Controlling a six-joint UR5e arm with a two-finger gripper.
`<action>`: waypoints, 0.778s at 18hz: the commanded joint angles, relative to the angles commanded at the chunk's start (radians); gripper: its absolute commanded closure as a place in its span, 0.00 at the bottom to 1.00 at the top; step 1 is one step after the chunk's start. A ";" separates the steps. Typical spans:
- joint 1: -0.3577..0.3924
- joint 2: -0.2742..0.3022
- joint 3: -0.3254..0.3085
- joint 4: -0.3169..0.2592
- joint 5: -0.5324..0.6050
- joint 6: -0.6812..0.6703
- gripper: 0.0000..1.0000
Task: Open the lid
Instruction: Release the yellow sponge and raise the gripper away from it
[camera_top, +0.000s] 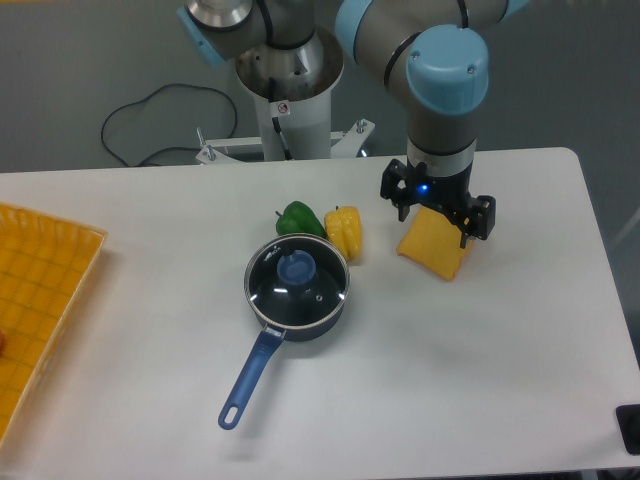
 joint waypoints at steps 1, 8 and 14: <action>-0.002 -0.003 0.002 0.003 0.002 0.002 0.00; -0.009 -0.009 -0.006 -0.003 -0.034 -0.008 0.00; -0.018 0.009 -0.055 0.008 -0.061 -0.067 0.00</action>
